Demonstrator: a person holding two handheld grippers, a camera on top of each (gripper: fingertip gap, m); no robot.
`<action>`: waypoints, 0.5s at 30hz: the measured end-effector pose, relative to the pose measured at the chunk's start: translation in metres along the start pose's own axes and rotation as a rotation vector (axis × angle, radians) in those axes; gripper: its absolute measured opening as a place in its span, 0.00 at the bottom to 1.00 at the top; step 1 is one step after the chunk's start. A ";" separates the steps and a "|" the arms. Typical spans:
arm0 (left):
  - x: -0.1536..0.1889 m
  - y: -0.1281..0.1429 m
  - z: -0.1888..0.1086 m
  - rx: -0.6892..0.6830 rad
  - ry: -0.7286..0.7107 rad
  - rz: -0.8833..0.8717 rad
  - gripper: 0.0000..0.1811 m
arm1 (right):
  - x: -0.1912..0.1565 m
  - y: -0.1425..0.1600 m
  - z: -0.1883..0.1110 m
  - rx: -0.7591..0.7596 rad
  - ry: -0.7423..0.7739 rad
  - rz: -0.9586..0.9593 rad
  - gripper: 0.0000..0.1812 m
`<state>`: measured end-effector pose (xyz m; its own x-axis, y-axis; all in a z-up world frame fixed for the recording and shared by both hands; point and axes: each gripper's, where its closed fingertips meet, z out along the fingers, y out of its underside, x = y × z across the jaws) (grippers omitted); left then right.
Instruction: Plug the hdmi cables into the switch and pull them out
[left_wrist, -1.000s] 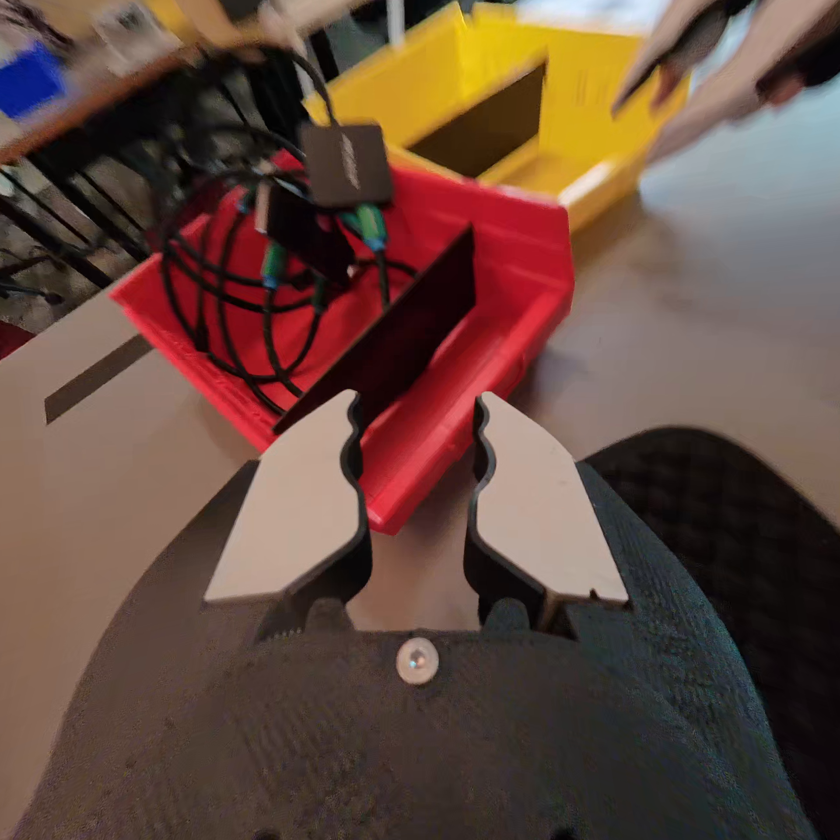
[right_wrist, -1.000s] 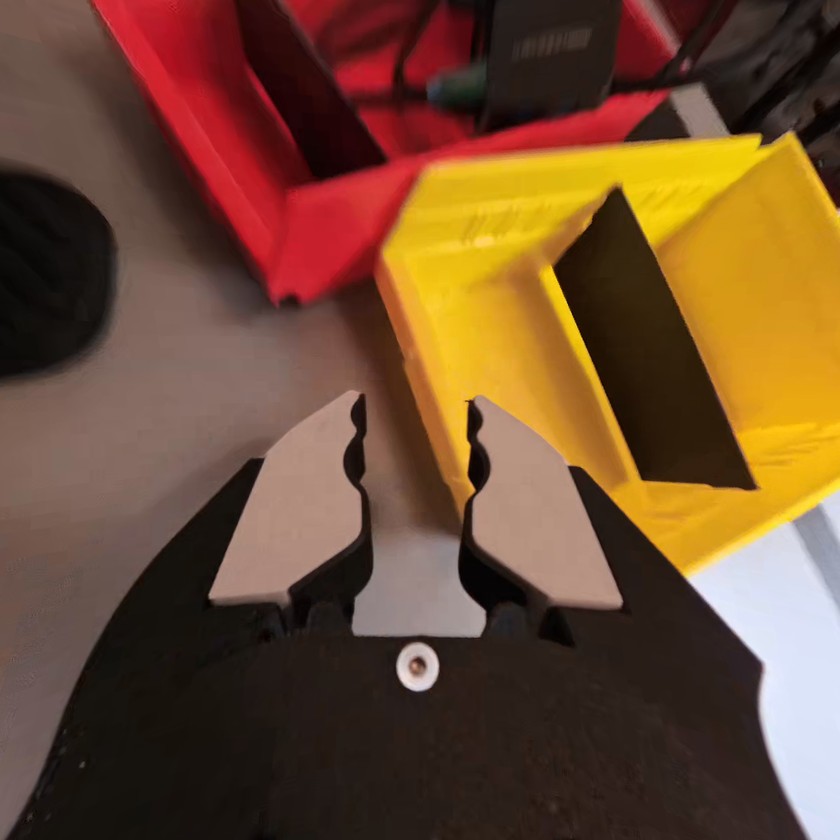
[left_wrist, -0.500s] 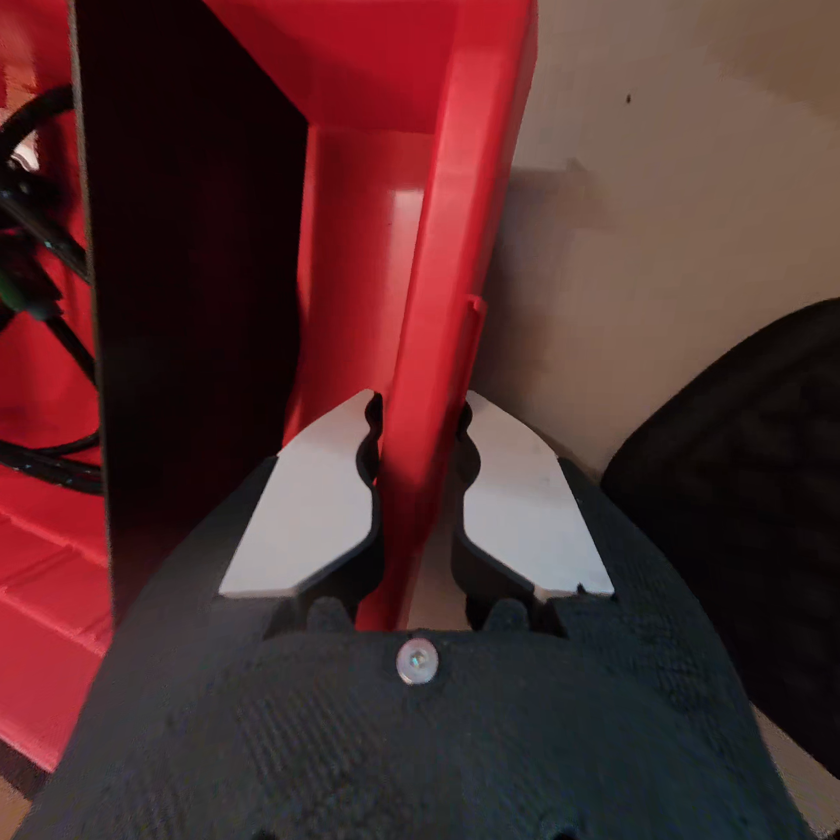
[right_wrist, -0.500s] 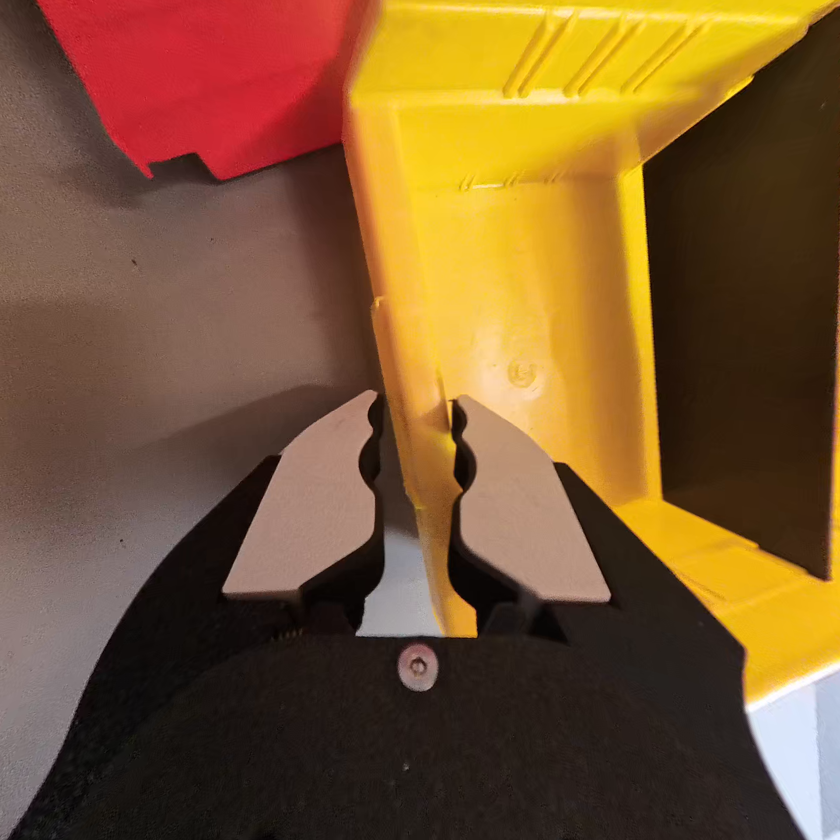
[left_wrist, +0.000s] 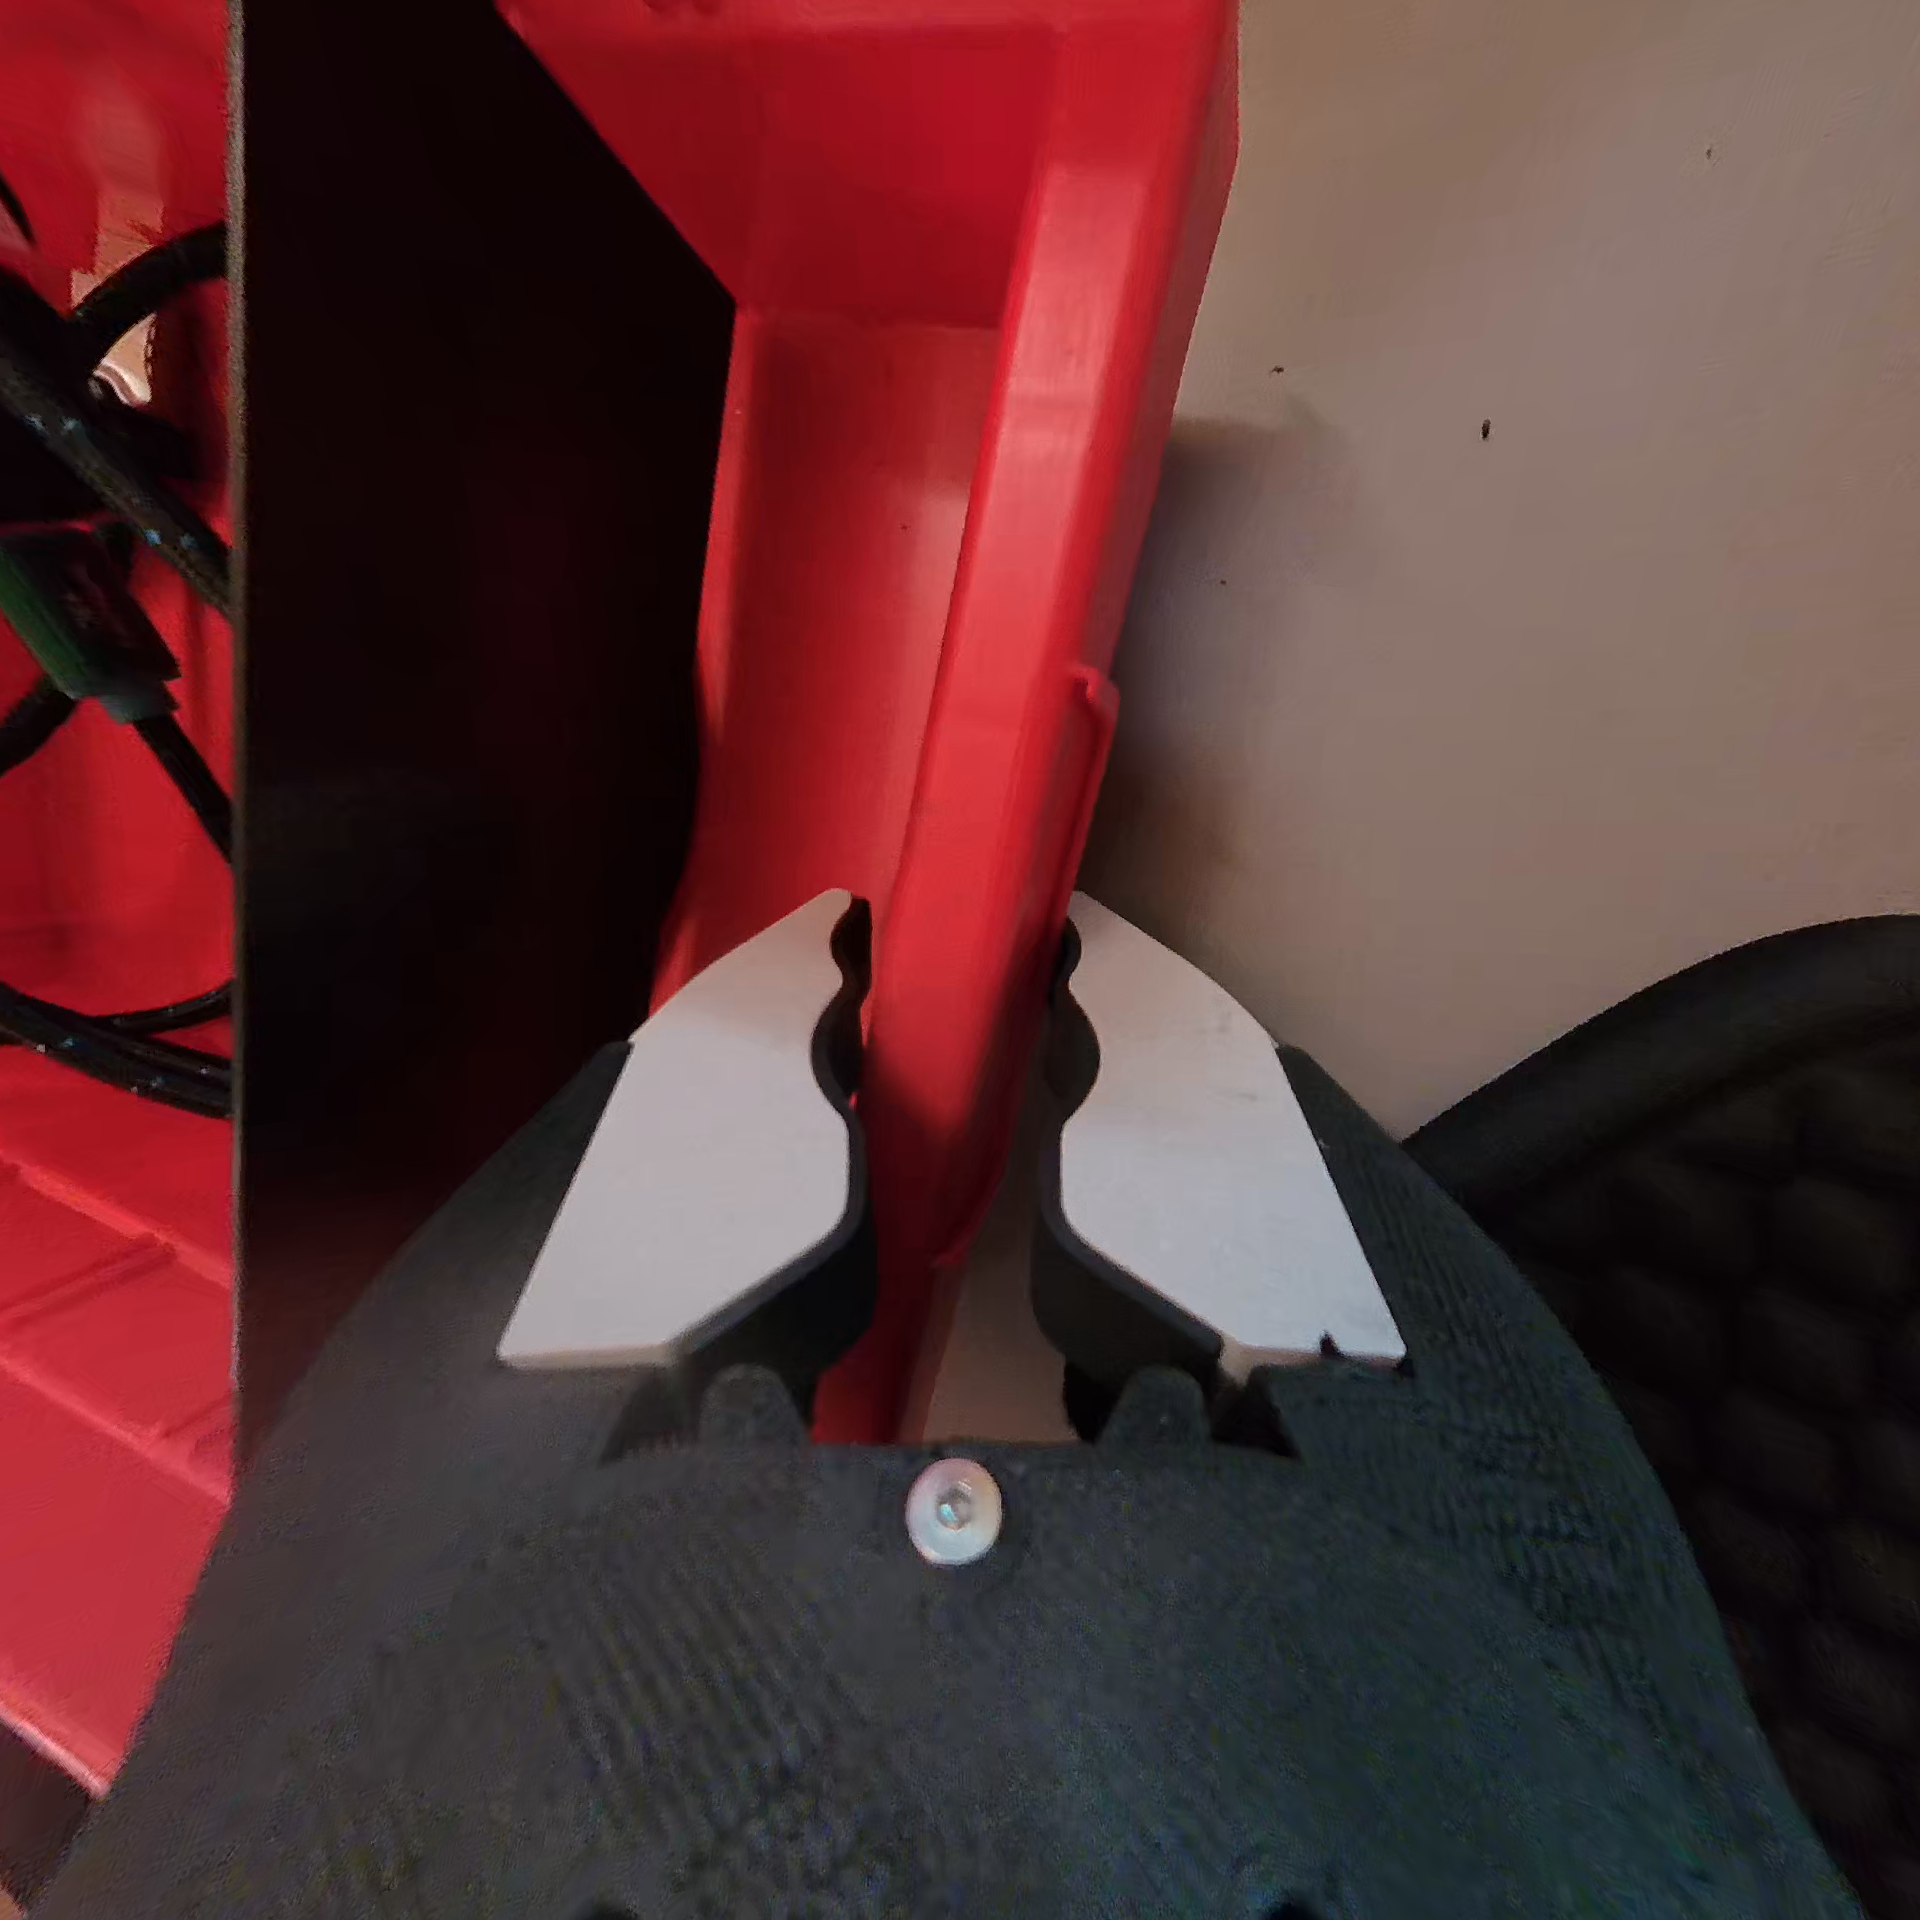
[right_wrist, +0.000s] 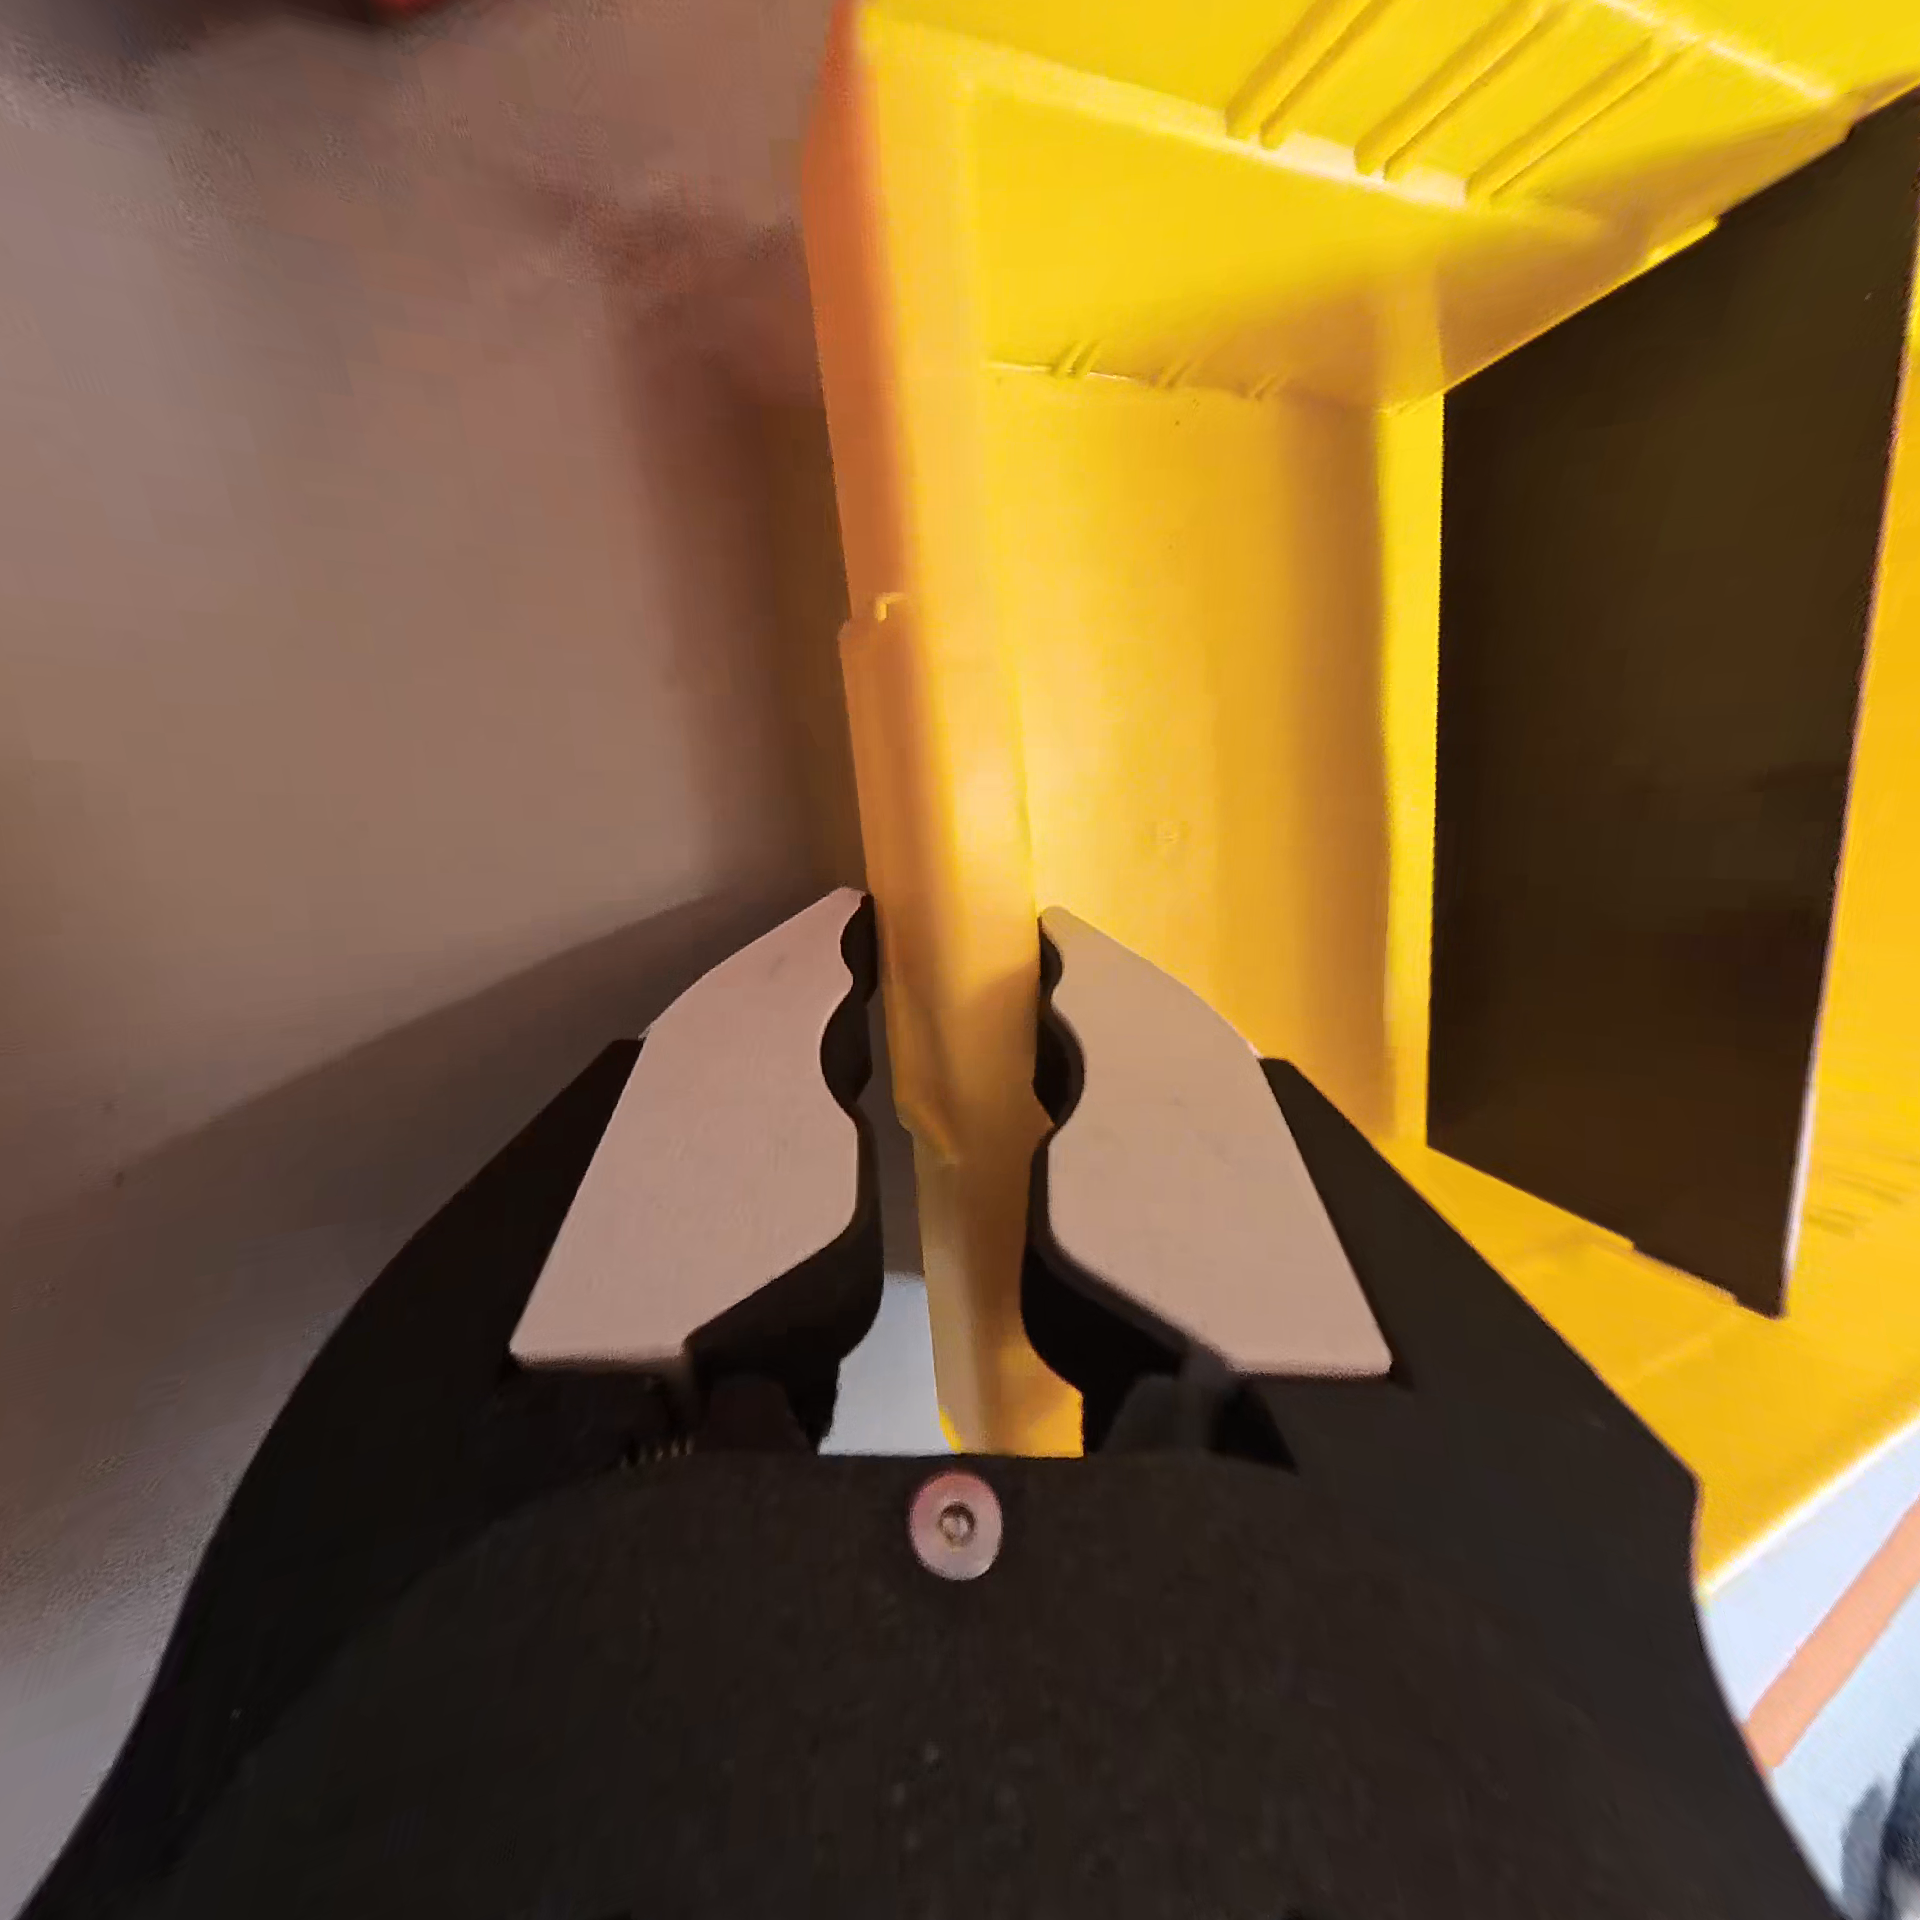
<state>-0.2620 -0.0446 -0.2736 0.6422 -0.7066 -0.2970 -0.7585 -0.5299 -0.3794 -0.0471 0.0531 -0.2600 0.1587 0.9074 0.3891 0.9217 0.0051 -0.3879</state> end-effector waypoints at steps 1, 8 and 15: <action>0.000 0.000 0.000 0.005 0.004 -0.008 0.18 | 0.001 0.013 -0.005 -0.011 0.014 0.028 0.15; -0.011 -0.007 0.007 -0.007 -0.027 -0.071 0.18 | 0.031 0.111 -0.038 -0.068 0.081 0.095 0.15; -0.046 -0.016 0.022 -0.026 -0.057 -0.120 0.18 | 0.066 0.169 -0.048 -0.136 0.059 0.137 0.15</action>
<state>-0.2768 0.0072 -0.2733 0.7333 -0.6101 -0.3000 -0.6778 -0.6215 -0.3929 0.1367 0.0934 -0.2599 0.3029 0.8697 0.3897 0.9286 -0.1773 -0.3260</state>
